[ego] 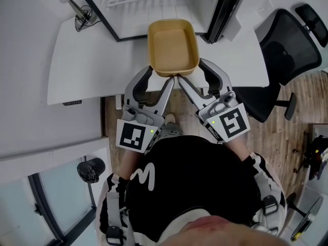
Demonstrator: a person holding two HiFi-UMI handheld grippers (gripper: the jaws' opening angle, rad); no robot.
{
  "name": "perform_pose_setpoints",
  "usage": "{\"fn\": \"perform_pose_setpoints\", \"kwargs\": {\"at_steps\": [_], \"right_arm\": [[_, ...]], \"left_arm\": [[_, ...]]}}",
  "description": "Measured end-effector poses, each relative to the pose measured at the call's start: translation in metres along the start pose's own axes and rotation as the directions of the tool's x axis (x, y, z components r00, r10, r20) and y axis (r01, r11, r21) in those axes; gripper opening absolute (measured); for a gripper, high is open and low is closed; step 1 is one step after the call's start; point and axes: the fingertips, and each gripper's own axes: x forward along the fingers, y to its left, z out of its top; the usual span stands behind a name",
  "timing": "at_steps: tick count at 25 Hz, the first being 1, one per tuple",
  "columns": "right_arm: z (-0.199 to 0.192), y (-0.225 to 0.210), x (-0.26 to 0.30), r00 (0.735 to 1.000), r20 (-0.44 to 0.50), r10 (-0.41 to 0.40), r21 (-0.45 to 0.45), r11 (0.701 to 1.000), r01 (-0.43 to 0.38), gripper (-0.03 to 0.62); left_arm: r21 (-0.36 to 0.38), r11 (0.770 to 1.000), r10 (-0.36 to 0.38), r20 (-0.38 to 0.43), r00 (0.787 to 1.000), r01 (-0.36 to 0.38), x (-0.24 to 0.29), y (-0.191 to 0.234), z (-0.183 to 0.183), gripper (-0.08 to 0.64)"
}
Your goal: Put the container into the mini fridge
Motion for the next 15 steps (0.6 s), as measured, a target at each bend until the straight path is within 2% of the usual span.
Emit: {"fn": "perform_pose_setpoints", "kwargs": {"at_steps": [10,15], "right_arm": [[-0.001,-0.014,0.027,1.000,-0.004,-0.027,-0.008,1.000,0.027,0.252],[0.001,-0.021,0.040,0.999,0.016,-0.037,0.000,0.999,0.037,0.252]], "left_arm": [[0.004,1.000,-0.007,-0.015,1.000,0.007,0.017,0.027,-0.005,0.217],[-0.002,0.999,-0.032,0.004,0.999,0.032,0.027,0.037,-0.006,0.217]]}}
